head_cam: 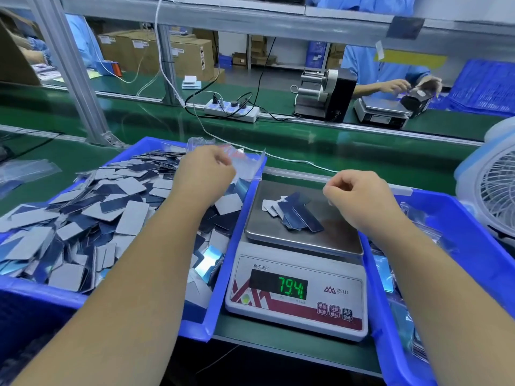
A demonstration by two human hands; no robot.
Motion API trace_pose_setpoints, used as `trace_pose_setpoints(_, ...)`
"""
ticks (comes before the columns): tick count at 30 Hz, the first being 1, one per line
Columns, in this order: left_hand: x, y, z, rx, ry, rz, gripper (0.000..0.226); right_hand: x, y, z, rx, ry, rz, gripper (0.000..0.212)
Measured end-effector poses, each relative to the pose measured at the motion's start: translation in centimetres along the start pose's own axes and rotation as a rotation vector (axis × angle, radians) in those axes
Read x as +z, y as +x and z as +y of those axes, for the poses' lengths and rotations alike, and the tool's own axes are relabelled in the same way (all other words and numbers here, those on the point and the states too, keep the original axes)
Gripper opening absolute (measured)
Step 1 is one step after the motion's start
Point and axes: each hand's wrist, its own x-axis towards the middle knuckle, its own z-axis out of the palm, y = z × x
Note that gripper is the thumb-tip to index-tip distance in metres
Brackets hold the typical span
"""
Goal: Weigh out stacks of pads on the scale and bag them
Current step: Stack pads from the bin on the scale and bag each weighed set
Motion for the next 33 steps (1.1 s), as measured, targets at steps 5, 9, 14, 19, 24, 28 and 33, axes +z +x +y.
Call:
trace_pose_setpoints(5, -0.6, -0.6, -1.1, -0.105, 0.267, -0.158, 0.021, 0.1, -0.1, -0.1, 0.003, -0.007, -0.013, 0.020)
trace_pose_setpoints(9, -0.9, -1.1, -0.4, -0.041, 0.374, -0.323, 0.036, 0.1, -0.2, -0.2, -0.002, -0.002, -0.008, 0.021)
trace_pose_setpoints(14, -0.1, -1.3, 0.0, 0.020, 0.478, -0.402, 0.023, 0.1, -0.3, -0.2, -0.008, 0.006, -0.009, 0.022)
trace_pose_setpoints(19, 0.1, -1.0, -0.1, 0.024, 0.412, -0.298, 0.010, -0.1, -0.3, -0.3, -0.018, 0.022, -0.007, 0.020)
trace_pose_setpoints(24, 0.2, -0.9, -0.2, -0.007, 0.299, -0.196, 0.014, -0.2, -0.4, -0.5, -0.018, 0.028, -0.010, 0.019)
trace_pose_setpoints(28, -0.7, -0.7, 0.5, -0.013, 0.095, -0.071, 0.012, -0.2, -0.4, -0.5, -0.018, 0.038, -0.009, 0.019)
trace_pose_setpoints(33, -0.9, -1.3, 2.2, -0.005, -0.238, -0.241, 0.016, -0.2, -0.2, -0.3, -0.021, 0.057, 0.001, 0.021)
